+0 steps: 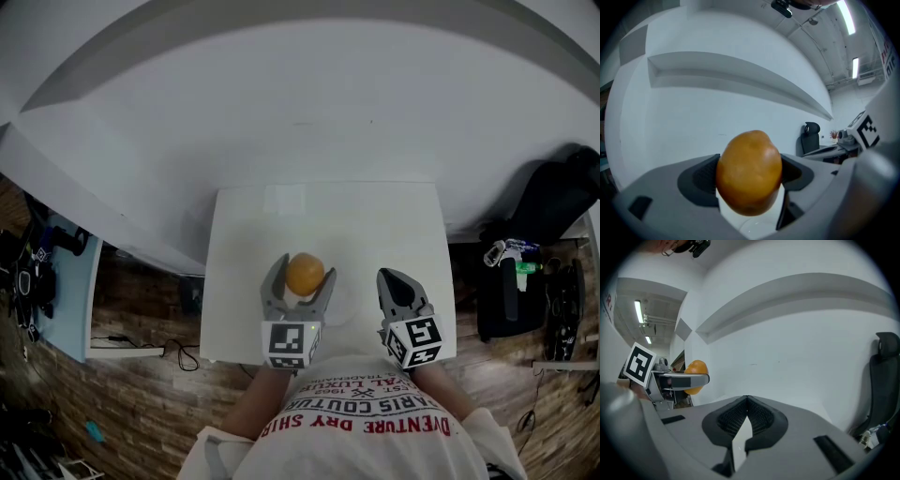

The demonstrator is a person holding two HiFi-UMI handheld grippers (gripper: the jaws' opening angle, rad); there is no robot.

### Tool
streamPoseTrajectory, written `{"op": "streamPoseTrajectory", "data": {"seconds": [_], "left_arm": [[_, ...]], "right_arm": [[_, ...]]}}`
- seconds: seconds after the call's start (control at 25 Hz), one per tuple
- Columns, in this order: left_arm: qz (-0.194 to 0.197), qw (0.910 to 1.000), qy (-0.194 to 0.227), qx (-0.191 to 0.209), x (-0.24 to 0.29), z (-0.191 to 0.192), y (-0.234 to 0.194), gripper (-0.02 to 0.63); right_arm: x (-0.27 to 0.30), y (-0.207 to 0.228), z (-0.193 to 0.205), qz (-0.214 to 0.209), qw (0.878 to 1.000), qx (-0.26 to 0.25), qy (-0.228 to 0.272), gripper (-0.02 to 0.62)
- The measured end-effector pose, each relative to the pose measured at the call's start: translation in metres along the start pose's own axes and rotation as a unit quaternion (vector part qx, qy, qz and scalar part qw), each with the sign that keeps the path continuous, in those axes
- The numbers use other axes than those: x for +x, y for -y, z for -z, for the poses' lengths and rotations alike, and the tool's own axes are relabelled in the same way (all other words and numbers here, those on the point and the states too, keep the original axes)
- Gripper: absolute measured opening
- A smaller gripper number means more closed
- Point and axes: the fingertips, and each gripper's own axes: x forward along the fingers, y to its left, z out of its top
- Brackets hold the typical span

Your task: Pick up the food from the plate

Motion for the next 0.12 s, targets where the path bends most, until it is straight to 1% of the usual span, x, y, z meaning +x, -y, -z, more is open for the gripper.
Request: {"op": "streamPoseTrajectory", "data": {"seconds": [0.12], "left_arm": [[0.003,1.0,-0.005,0.001,0.0019,0.0028,0.0025,0.371]], "right_arm": [[0.0002,0.0006,0.0012,0.0,1.0,0.0,-0.002,0.012]]}}
